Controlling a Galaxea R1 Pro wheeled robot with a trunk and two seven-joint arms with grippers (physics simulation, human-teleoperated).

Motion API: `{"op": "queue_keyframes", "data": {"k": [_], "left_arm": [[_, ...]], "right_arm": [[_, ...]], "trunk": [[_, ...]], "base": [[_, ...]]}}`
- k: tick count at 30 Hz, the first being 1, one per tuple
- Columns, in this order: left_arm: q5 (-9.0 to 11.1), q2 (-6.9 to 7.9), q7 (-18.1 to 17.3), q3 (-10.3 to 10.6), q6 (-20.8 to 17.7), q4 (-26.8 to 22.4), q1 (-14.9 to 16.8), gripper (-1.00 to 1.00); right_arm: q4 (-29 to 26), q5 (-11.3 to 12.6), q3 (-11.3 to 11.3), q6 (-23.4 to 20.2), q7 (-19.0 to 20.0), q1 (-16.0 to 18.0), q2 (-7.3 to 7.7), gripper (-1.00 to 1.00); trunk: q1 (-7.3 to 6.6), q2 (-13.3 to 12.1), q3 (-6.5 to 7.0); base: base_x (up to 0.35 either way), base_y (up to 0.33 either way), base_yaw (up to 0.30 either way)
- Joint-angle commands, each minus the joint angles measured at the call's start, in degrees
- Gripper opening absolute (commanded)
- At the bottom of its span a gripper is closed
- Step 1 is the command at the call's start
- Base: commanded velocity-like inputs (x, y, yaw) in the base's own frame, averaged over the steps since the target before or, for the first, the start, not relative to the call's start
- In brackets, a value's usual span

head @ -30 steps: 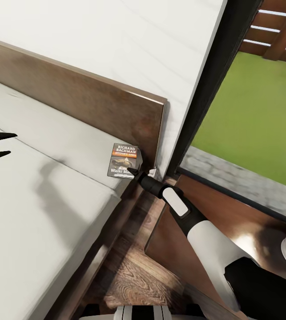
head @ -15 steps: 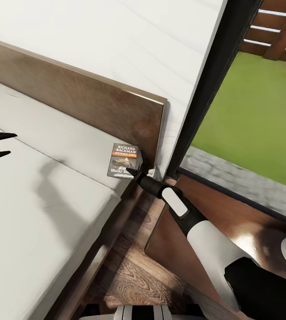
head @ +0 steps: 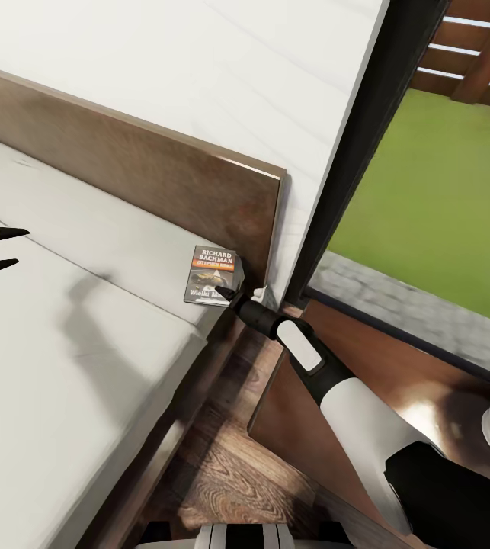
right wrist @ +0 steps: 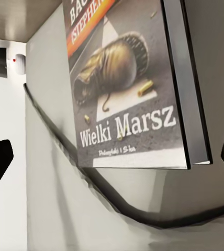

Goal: In the bedroom, move the book from the bed onto either nightstand, and place the two sandals side by side next to the bed.

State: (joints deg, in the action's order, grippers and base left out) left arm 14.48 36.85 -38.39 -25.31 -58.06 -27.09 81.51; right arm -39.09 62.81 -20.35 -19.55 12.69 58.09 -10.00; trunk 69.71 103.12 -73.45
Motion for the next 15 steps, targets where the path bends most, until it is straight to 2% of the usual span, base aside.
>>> {"op": "queue_keyframes", "data": {"k": [1,15], "left_arm": [[-0.4,0.00,-0.4,-0.3,-0.2,0.0,0.1,1.00],[-0.4,0.26,-0.4,-0.3,-0.2,0.0,0.1,1.00]], "right_arm": [[0.0,0.3,0.0,-0.2,0.1,0.0,0.00,1.00],[0.0,0.4,0.0,-0.1,0.1,0.0,0.00,1.00]], "trunk": [[0.00,0.0,-0.03],[0.00,0.0,-0.03]], "base": [[0.000,0.000,0.000],[0.000,0.000,0.000]]}}
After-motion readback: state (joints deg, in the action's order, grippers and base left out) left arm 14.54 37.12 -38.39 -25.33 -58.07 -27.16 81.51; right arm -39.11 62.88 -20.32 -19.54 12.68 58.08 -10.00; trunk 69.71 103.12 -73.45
